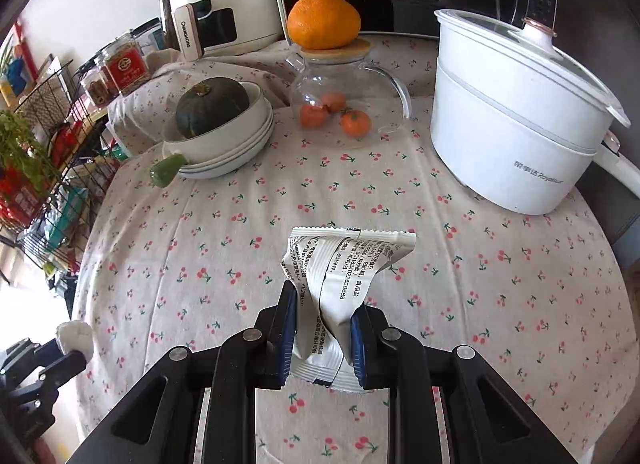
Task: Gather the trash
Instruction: 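Drop the tissue into the bin with the left gripper while the right carries the wrapper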
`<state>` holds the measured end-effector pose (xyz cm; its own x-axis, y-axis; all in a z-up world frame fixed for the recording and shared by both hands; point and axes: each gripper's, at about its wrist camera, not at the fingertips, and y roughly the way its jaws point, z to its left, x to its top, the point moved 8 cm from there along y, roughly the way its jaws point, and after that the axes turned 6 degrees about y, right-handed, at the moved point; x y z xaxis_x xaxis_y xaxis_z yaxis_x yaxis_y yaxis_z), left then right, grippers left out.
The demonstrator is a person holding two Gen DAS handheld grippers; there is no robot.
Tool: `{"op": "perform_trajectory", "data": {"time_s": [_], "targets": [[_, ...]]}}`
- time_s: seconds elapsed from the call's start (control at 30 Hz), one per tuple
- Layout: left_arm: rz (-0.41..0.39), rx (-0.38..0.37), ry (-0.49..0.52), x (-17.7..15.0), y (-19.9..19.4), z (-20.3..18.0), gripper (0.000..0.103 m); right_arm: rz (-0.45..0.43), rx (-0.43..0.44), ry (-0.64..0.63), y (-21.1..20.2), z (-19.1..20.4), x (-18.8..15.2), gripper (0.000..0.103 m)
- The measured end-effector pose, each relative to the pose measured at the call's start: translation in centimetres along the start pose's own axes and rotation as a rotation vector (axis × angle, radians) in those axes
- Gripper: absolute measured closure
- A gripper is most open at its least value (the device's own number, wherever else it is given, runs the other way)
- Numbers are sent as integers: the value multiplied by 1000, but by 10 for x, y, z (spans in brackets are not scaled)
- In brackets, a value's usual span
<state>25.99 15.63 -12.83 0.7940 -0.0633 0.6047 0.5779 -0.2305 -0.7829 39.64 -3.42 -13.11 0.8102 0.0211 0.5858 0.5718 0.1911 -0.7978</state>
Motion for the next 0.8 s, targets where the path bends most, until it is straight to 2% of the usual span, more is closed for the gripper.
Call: {"op": "perform_trajectory", "data": {"time_s": [0.23,0.4,0.63,0.8], "targets": [[-47,-55,17,-9,-42,-56,72,-69,4,-49,-90,-16,-38,79],[-81,-118,25,-22,-64,-103,72,-92,18,-54,-138,-45,-71,79],[-72,-204,67,-47,-62,-171,72,-105,5,-55,-189,-92,-125,79],[-43,-265,107,-60,-49,-217,71,-97,37,54,-210,-144,-163,79]]}}
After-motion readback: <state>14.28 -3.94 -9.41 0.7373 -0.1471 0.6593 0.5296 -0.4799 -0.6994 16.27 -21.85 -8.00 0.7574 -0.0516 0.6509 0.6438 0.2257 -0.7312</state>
